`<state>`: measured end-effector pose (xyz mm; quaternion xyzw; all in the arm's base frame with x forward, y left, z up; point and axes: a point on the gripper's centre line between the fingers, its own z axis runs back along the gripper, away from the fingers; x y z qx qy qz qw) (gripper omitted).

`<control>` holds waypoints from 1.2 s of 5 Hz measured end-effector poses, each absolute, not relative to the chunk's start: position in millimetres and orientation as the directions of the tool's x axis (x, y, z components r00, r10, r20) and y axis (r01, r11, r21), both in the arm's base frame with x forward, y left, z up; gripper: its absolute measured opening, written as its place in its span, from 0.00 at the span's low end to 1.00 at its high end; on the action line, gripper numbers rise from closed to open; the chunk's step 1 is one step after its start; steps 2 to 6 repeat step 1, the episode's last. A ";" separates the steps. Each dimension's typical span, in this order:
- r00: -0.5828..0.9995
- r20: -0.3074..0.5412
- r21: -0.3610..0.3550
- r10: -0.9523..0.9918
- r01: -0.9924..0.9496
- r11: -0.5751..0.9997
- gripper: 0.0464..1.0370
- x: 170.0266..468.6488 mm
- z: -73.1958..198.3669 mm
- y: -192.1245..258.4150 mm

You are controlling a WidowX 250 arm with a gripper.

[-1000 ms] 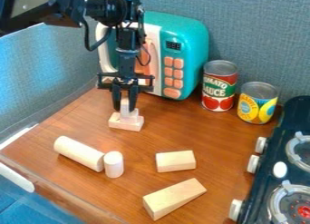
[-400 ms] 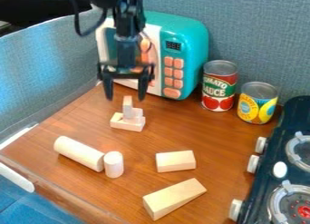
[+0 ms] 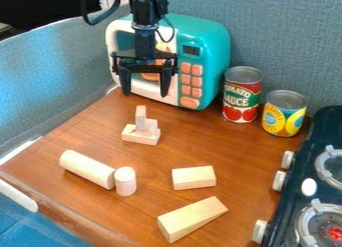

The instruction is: Put the white figure on top of the cube

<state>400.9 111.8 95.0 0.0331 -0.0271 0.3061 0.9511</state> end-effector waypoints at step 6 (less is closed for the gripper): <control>0.846 0.040 0.060 0.532 -0.533 0.844 0.96 396.8 95.9 107.6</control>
